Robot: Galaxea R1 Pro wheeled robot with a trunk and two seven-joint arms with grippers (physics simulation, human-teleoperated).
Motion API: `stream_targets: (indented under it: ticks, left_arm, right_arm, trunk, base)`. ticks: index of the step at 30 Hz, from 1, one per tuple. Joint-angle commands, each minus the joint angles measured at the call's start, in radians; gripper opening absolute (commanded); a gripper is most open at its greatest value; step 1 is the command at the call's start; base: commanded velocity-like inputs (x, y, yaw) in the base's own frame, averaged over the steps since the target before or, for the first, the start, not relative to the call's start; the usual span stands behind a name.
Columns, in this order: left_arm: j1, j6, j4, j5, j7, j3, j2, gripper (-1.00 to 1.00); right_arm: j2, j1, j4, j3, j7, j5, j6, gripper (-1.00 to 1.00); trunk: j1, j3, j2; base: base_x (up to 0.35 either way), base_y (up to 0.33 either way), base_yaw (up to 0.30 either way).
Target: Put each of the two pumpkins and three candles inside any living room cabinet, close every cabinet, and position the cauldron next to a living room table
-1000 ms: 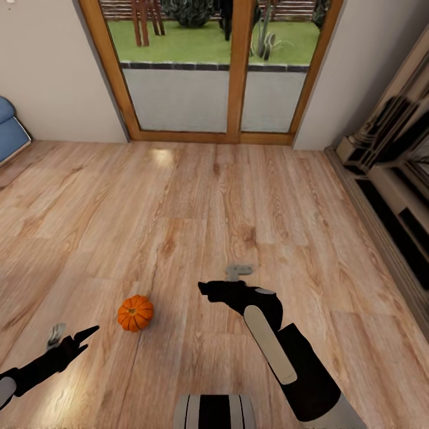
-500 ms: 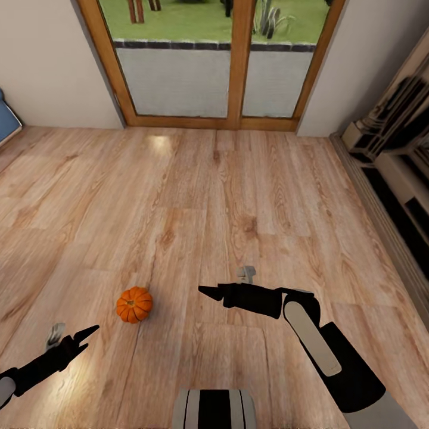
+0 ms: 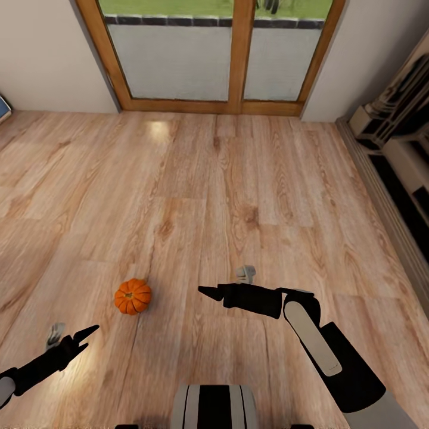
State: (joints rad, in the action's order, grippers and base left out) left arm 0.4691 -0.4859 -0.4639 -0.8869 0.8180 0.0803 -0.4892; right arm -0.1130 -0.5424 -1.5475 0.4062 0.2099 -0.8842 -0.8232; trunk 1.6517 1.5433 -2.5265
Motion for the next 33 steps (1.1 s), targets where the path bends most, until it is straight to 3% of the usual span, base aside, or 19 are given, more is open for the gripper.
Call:
stream_targets:
  ticks: [1, 9, 13, 33]
  left_arm:
    - [0.000, -0.008, 0.000, -0.006, 0.001, 0.001, 0.000, 1.00]
    - [0.000, -0.008, -0.001, -0.007, 0.003, 0.001, -0.002, 1.00]
    - [0.000, -0.008, -0.001, -0.003, 0.065, -0.001, -0.006, 1.00]
    - [0.000, -0.005, 0.000, 0.000, 0.190, -0.005, -0.036, 1.00]
  right_arm:
    - [0.000, -0.001, 0.000, 0.000, 0.005, 0.005, -0.003, 1.00]
    - [0.000, -0.001, 0.000, 0.001, 0.002, 0.006, -0.002, 1.00]
    - [0.000, -0.001, 0.000, 0.001, 0.002, 0.008, -0.001, 1.00]
    - [0.003, -0.001, 0.000, 0.002, 0.002, 0.020, 0.001, 1.00]
  trunk:
    - [0.000, 0.005, 0.000]
    - [0.004, 0.035, -0.002]
    - [0.006, 0.051, -0.003]
    - [0.014, 0.124, -0.008]
  base:
    - [0.000, 0.000, 0.000]
    - [0.000, 0.000, 0.000]
    - [0.000, 0.000, 0.000]
    - [0.000, 0.000, 0.000]
